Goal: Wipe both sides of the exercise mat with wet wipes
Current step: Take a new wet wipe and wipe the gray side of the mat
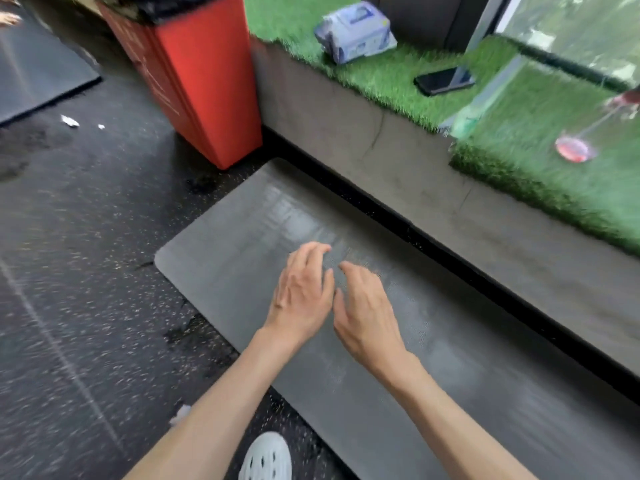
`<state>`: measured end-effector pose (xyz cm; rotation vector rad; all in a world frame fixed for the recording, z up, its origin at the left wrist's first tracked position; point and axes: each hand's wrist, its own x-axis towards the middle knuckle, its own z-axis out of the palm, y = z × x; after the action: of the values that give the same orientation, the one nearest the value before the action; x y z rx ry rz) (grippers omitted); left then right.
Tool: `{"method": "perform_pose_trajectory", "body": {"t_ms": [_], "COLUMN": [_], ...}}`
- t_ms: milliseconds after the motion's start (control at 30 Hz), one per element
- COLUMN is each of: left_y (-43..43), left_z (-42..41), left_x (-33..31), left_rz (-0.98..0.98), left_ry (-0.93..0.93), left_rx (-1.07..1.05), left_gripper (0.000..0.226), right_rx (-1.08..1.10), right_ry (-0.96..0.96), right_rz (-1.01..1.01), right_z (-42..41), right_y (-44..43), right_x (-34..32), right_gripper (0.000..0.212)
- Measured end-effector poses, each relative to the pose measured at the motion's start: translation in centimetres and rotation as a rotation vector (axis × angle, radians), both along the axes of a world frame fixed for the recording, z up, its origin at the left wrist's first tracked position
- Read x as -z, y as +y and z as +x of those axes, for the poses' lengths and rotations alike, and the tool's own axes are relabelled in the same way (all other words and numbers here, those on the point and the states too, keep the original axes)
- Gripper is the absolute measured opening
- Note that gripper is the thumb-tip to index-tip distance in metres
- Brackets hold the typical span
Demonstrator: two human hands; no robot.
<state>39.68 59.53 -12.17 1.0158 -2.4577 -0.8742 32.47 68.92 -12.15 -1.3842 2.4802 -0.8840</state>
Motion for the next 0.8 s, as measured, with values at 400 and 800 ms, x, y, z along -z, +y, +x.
{"method": "perform_pose_trajectory", "body": {"t_ms": [400,800], "left_y": [-3.3,-10.2], "left_z": [11.6,23.5], "left_x": [-31.2,-43.6], "left_rz": [0.093,0.491], "left_ry": [0.138,0.162], "left_rx": [-0.077,0.0], "left_gripper": [0.026,0.018], "right_rx": [-0.01,0.189], "right_ry": [0.022,-0.252], "right_rz": [0.018,-0.049], "right_z": [8.5,19.0], "right_y": [-0.8,-7.0], "right_x": [-31.2,-43.9], "right_gripper": [0.029,0.018]}}
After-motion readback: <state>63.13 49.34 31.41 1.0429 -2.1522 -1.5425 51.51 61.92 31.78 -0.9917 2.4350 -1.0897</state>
